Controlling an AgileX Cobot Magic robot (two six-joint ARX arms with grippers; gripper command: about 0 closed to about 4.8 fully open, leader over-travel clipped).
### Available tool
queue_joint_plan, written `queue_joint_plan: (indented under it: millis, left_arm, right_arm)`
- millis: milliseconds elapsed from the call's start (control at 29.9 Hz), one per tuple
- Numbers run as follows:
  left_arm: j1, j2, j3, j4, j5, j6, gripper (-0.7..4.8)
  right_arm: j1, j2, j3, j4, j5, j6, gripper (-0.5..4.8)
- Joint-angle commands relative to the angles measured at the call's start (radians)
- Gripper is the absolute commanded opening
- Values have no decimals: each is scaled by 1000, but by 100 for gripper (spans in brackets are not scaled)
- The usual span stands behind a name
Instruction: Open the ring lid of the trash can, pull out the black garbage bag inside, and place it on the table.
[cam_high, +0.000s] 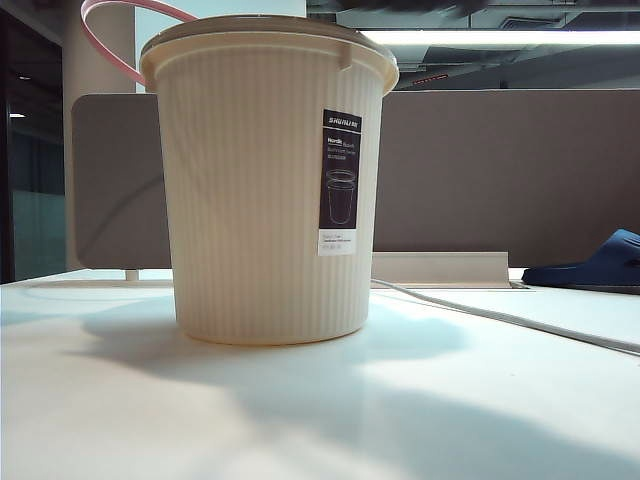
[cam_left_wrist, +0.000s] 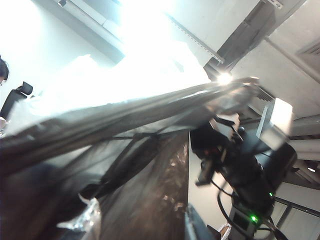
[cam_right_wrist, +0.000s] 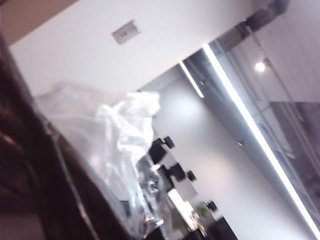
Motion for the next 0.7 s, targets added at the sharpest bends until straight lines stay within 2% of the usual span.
queue_joint_plan:
  millis: [33, 367, 701]
  left_arm:
    - [0, -14, 4, 24, 30, -7, 217]
    - [0, -37, 3, 54, 80, -18, 216]
    - [0, -69, 3, 90, 148, -21, 216]
  right_arm:
    - [-21, -18, 18, 34, 27, 0, -5]
    - [-121, -53, 17, -13, 43, 37, -5]
    - [-274, -55, 17, -142, 19, 208, -5]
